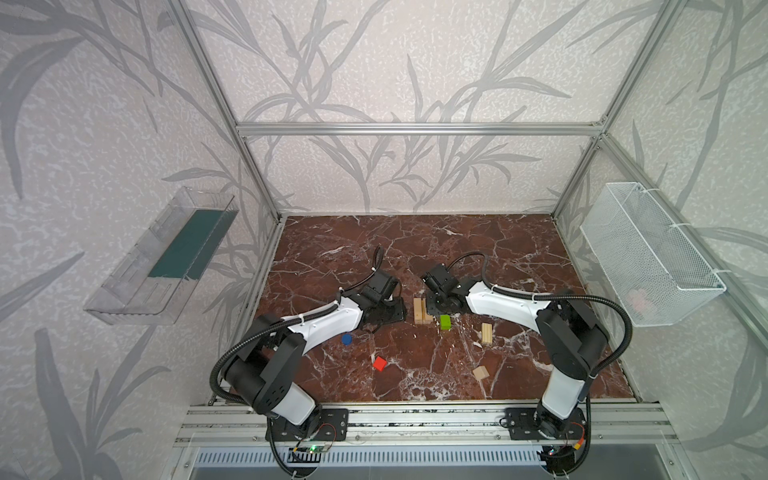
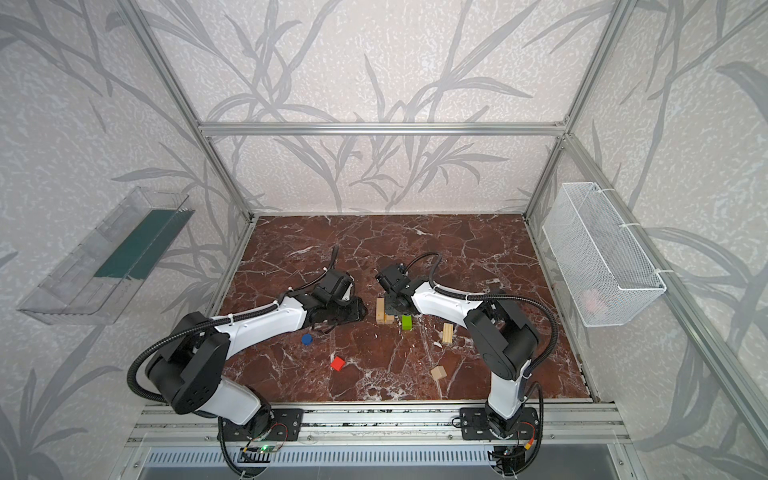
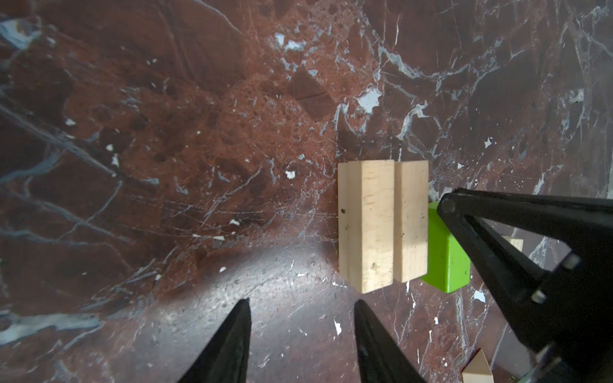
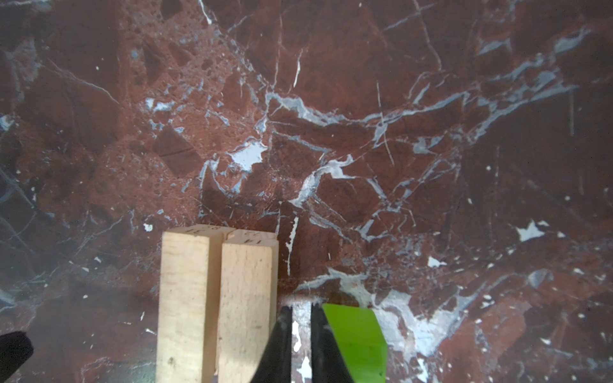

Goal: Build the wood block tower

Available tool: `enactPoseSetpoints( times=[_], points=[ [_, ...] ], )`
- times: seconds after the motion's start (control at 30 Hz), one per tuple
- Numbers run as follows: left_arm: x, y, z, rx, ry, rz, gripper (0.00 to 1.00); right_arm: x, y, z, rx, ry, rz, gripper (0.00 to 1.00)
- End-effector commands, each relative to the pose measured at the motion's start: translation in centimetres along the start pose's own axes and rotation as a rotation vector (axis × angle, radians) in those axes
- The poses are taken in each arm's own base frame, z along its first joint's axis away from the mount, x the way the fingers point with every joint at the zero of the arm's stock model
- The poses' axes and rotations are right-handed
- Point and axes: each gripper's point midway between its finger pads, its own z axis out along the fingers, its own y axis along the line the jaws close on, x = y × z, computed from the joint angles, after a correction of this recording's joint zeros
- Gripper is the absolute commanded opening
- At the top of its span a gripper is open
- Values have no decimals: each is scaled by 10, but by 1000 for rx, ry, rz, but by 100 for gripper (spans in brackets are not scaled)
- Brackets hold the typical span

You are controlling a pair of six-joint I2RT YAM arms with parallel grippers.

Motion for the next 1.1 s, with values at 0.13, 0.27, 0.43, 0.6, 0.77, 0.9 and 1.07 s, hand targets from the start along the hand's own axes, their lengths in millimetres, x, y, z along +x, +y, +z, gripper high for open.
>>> enactPoseSetpoints(
  times=[0.13,0.27,0.43,0.6,0.77,0.9,1.07],
  points=[
    [-10,-11,6,38,-8,-8,42,-1,4,5,-4,17,-10,14],
    [-10,-13,12,43,6,-8,38,-1,6,6,-14,20,-43,13],
    [-11,-15,17,49,14,-9,34,1,7,7,-23,27,-50,13],
    [-12,-17,22,53,26,-5,32,1,10,8,-40,28,-56,13],
    [-10,-17,28,51,41,-3,29,0,14,8,-59,26,-55,13],
    [-10,-17,31,52,50,0,25,0,14,8,-61,25,-55,13],
    [-9,-18,35,55,62,2,22,0,15,7,-68,26,-51,13]
  ],
)
